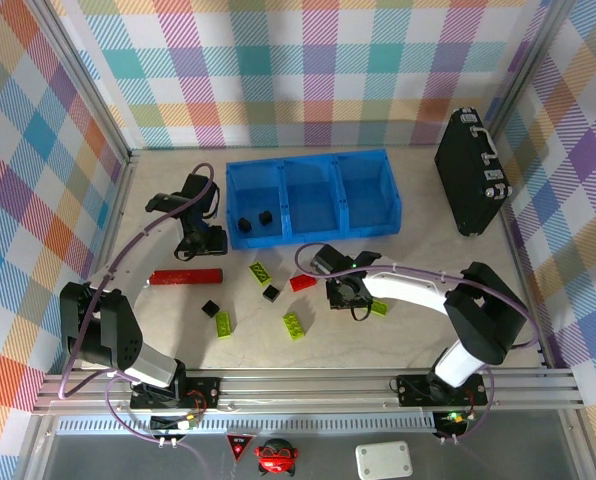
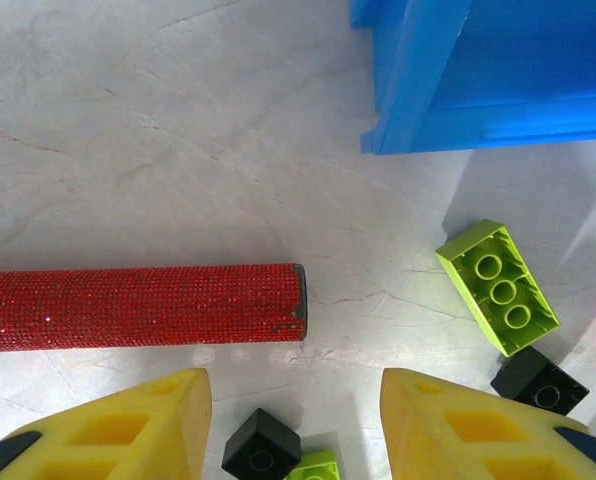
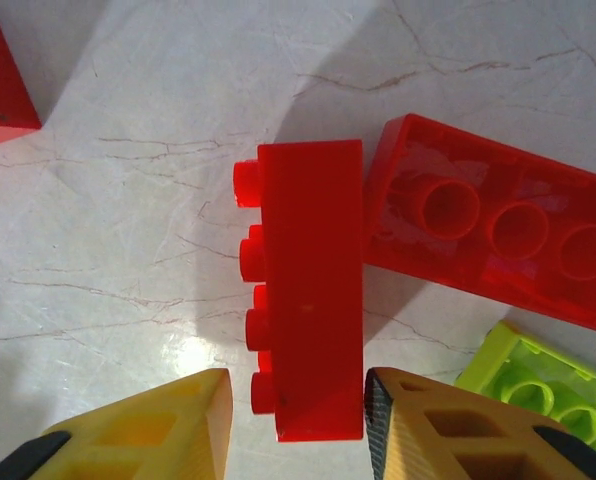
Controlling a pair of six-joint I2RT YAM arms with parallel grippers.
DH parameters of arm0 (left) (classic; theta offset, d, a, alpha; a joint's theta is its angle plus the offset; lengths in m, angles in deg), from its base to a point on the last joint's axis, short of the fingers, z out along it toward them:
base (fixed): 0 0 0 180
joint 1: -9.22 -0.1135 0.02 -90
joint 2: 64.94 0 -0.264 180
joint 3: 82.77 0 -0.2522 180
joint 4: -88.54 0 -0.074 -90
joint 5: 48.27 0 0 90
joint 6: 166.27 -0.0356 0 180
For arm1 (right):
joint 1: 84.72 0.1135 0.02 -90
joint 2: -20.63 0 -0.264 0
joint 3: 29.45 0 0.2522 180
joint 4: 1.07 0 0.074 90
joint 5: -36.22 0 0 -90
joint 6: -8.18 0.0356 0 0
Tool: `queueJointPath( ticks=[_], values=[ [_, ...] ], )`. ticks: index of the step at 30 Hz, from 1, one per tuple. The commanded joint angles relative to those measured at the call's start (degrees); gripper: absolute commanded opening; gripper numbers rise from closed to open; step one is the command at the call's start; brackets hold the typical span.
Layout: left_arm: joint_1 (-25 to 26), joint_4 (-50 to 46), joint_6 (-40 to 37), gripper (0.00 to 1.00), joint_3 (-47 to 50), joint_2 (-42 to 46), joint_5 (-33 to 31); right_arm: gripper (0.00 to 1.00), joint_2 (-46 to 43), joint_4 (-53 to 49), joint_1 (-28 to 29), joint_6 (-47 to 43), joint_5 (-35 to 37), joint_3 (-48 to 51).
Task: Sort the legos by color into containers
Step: Pick up the lego from the center of the table.
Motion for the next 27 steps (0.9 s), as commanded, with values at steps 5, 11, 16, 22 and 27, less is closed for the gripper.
queueJointPath(
  ticks=[5, 11, 16, 22, 27],
  values=[
    [-0.6, -2.3, -0.7, 0.48, 1.1, 1.9, -1.2, 0.37, 0.6, 0.6, 0.3, 0.5, 1.3, 1.0],
    [-0.6, -2.1, -0.9, 0.48, 1.7, 2.2, -1.5, 0.34, 0.1, 0.4, 0.3, 0.6, 1.3, 1.1],
    [-0.6, -2.0, -0.9, 0.48, 1.9, 2.4, -1.6, 0.31, -0.2, 0.3, 0.3, 0.6, 1.2, 1.1],
    [-0.6, -1.9, -1.0, 0.48, 2.2, 2.7, -1.5, 0.27, -1.0, -0.1, 0.3, 0.7, 1.2, 0.6],
    [-0.6, -1.1, -1.8, 0.48, 2.3, 3.0, -2.7, 0.27, -1.4, -0.9, 0.3, 0.6, 1.4, -0.2]
  ],
)
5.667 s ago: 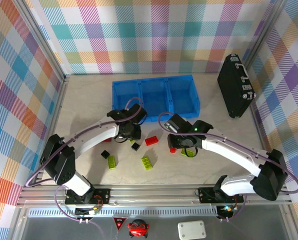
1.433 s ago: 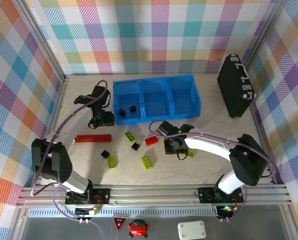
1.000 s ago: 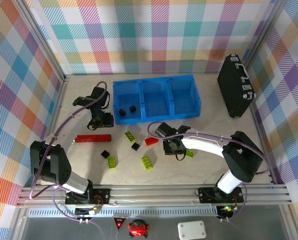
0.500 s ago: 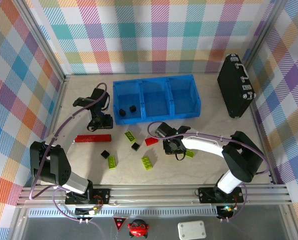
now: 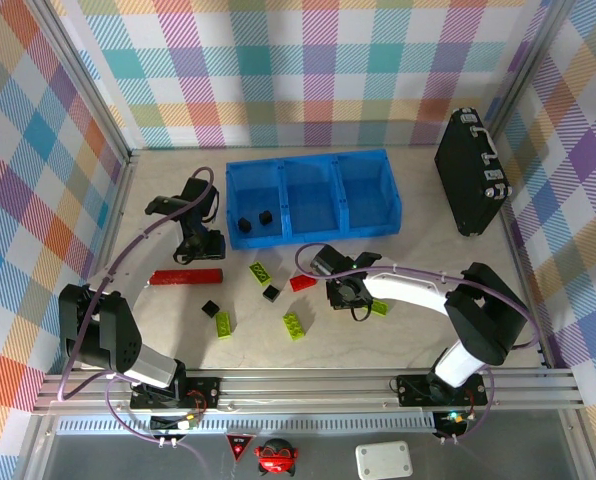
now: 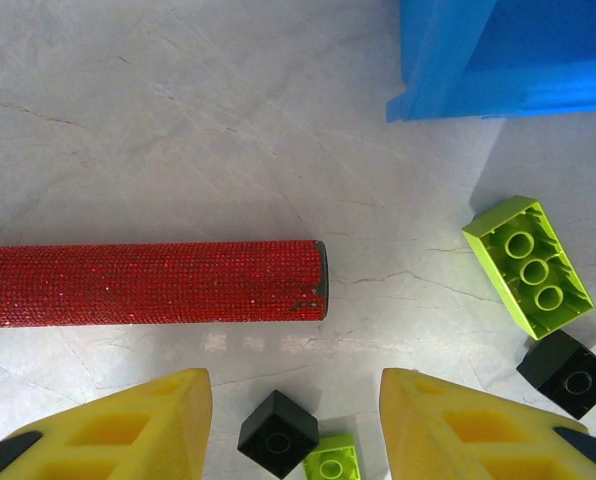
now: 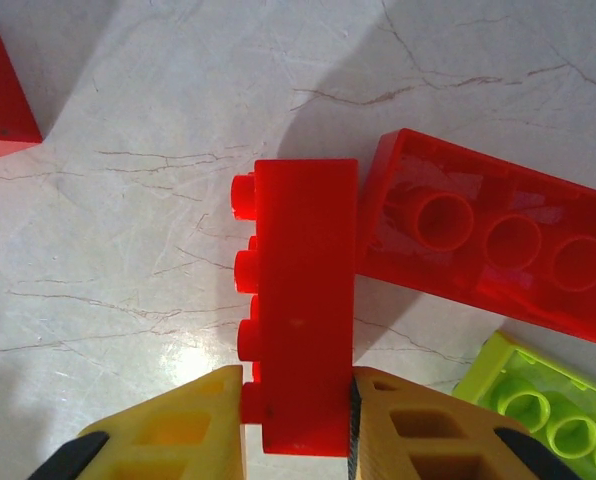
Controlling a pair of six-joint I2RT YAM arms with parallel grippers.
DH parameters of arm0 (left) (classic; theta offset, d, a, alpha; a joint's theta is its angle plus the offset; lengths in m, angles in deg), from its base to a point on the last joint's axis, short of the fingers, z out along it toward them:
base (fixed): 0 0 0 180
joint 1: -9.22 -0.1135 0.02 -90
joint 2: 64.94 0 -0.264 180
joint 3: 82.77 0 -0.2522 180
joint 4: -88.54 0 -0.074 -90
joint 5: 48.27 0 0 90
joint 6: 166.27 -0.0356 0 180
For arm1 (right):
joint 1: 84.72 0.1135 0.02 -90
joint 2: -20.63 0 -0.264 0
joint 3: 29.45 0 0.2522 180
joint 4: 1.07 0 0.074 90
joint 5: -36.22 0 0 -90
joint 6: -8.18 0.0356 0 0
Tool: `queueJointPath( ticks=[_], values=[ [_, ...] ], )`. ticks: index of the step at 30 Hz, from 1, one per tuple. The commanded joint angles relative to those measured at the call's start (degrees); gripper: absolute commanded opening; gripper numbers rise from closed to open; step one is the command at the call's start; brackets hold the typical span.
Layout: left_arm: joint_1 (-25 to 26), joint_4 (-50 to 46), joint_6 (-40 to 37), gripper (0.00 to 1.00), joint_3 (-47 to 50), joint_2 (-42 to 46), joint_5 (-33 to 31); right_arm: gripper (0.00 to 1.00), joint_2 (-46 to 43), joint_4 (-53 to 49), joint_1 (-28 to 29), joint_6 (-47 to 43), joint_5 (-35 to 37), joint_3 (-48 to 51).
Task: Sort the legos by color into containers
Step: Pick up the lego from the center of the table, then move the container to the top-center of the table.
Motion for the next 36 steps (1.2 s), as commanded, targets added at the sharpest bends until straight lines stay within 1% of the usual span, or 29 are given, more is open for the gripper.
queueJointPath(
  ticks=[1, 12, 15, 17, 22, 26, 32, 34, 36],
  values=[
    [-0.6, -0.1, -1.7, 0.48, 0.6, 2.3, -1.8, 0.27, -1.1, -1.8, 0.3, 0.5, 0.9, -1.0],
    [-0.9, 3.1, -4.3, 0.48, 0.6, 2.3, -2.2, 0.27, -2.1, -5.8, 0.3, -1.0, 1.6, -6.1],
    [-1.2, 5.4, -4.8, 0.48, 2.4, 2.9, -3.8, 0.27, -2.1, -7.1, 0.1, -3.0, 1.6, -8.1],
    [-1.9, 7.1, -5.0, 0.48, 3.9, 3.1, -3.9, 0.27, -2.1, -7.9, -0.6, -4.1, 1.2, -9.3],
    [-4.0, 10.1, -5.5, 0.48, 6.7, 2.8, -1.7, 0.27, -3.2, -9.8, -3.4, -7.4, 0.5, -11.9],
    [-5.5, 10.8, -6.2, 0.48, 7.1, 2.9, -0.6, 0.27, -4.6, -10.4, -7.2, -10.7, -1.1, -13.3],
    [-8.4, 11.2, -6.4, 0.48, 6.9, 3.3, 2.0, 0.27, -5.9, -9.6, -16.2, -16.8, -5.5, -14.7],
    [-8.9, 11.3, -6.4, 0.48, 6.9, 3.4, 2.7, 0.27, -5.5, -9.5, -19.1, -19.7, -7.5, -16.1],
    [-9.3, 11.4, -6.4, 0.48, 7.0, 3.6, 3.2, 0.27, -4.3, -9.9, -21.4, -22.9, -8.0, -18.3]
  ],
)
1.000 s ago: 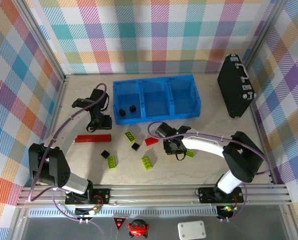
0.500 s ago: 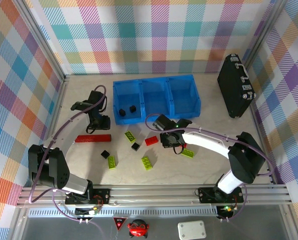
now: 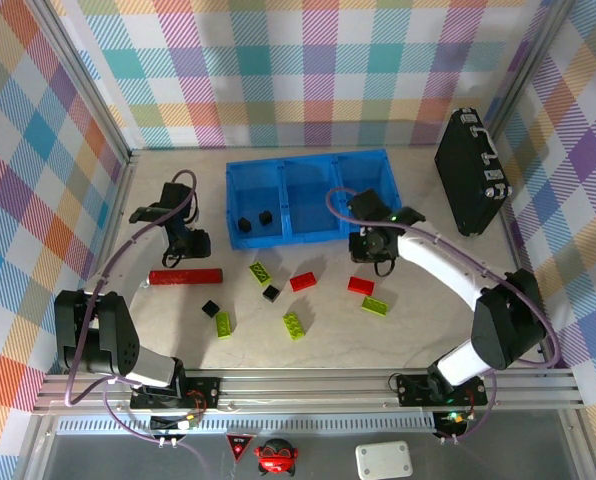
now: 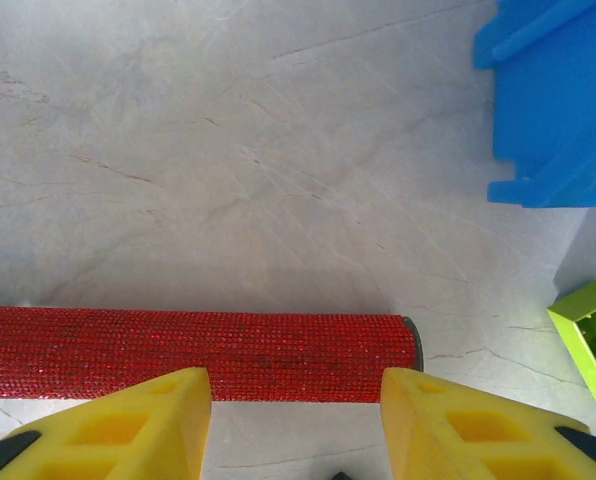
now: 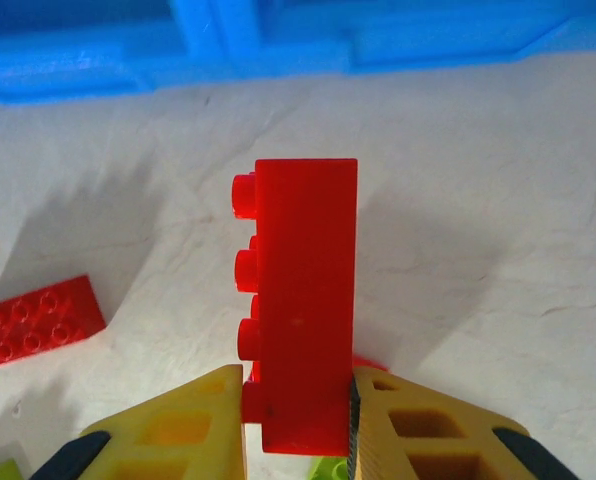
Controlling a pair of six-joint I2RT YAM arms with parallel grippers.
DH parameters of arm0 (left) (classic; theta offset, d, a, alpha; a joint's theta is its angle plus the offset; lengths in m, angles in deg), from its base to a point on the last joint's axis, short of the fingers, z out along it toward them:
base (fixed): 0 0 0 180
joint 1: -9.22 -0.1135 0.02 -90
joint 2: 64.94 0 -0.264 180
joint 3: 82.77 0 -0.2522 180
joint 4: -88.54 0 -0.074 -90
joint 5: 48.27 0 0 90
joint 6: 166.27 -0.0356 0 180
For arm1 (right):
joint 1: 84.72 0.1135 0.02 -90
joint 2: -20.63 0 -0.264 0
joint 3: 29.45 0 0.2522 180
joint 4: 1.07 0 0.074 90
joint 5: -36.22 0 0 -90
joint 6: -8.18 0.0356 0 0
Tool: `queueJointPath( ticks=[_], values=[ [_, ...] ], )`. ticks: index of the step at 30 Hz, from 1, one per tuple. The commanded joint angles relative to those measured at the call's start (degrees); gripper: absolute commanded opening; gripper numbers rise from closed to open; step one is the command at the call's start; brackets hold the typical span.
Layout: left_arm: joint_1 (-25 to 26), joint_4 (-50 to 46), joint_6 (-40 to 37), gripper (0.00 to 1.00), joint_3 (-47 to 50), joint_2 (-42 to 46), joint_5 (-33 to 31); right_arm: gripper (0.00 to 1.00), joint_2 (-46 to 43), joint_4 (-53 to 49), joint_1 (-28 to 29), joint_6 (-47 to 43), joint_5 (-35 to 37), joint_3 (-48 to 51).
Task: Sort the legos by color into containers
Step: Move the container to the top-center of the table.
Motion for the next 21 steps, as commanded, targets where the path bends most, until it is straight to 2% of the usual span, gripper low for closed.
queueJointPath(
  ticks=[1, 9, 17, 21],
  values=[
    [-0.8, 0.7, -0.8, 0.48, 0.2, 1.8, 2.1, 0.27, 0.7, -1.2, -3.3, -7.4, -2.7, -4.5],
    [-0.9, 0.7, -0.8, 0.48, 0.8, 2.7, 2.3, 0.26, 9.2, -0.8, -9.8, -14.0, -9.5, -13.6],
    [-0.9, 0.8, -0.7, 0.48, 1.2, 3.1, 3.0, 0.22, 19.3, -3.8, -10.7, -15.6, -12.1, -23.1],
    [-0.9, 0.8, -0.8, 0.48, 1.0, 2.7, 3.1, 0.2, 21.2, -3.9, -10.5, -14.4, -15.3, -24.3]
  ],
)
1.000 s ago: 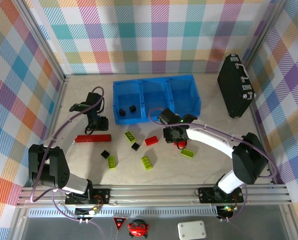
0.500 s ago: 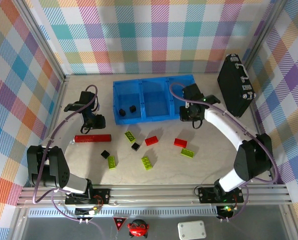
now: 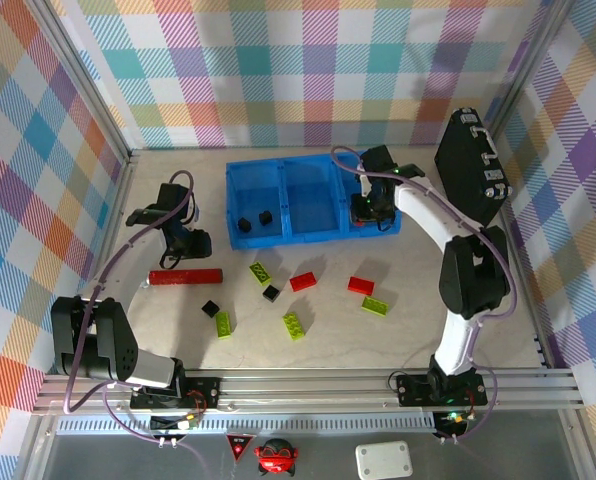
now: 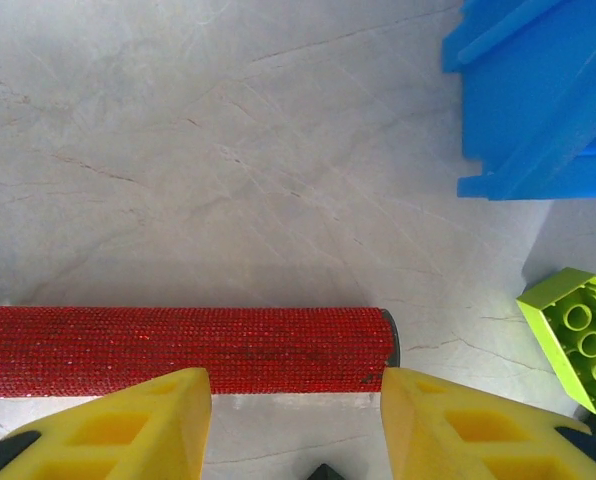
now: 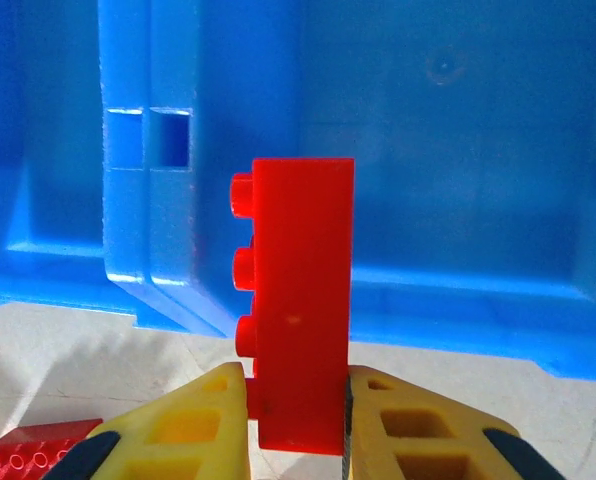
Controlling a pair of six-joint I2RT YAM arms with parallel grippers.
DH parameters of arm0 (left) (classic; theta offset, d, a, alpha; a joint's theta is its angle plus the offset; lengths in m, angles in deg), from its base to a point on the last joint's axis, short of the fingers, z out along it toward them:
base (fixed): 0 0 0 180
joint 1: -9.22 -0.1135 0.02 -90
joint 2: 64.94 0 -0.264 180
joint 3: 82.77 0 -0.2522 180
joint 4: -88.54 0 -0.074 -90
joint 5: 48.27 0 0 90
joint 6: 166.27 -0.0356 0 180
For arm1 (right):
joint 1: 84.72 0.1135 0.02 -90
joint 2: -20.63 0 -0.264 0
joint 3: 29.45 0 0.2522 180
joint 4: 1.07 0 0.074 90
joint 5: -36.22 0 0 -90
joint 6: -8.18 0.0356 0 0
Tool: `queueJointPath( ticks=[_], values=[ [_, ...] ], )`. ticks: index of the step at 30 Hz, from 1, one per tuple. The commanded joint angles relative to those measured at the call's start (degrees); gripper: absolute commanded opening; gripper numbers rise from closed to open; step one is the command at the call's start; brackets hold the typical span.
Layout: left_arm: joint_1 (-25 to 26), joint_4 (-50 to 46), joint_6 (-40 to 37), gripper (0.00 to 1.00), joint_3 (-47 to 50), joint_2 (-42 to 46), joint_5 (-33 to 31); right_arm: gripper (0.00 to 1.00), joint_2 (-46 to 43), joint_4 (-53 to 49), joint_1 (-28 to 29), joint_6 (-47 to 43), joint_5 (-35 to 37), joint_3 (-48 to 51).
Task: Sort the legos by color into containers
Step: Move the container to the top-center of the table, then place the lego in the container.
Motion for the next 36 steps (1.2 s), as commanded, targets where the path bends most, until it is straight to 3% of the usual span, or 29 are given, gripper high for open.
queueJointPath(
  ticks=[1, 8, 15, 20, 36],
  values=[
    [-0.6, 0.4, -0.7, 0.48, 0.4, 0.9, 1.0, 0.2, 0.8, -2.3, 0.0, -0.3, -4.3, -2.1],
    [-0.7, 0.4, -0.7, 0.48, 0.4, 0.8, 1.4, 0.18, 1.9, -2.7, 1.6, 2.0, -7.6, -3.8],
    [-0.7, 0.4, -0.6, 0.48, 0.4, 0.8, 1.8, 0.18, 4.7, -4.9, 4.7, 2.8, -5.4, -8.4],
    [-0.7, 0.4, -0.6, 0.48, 0.4, 0.7, 1.8, 0.18, 6.2, -5.2, 4.1, 3.6, 0.3, -10.2],
    [-0.7, 0.4, -0.6, 0.48, 0.4, -0.3, 1.4, 0.18, 21.9, -3.5, 0.5, 1.7, -0.2, -25.0]
  ],
)
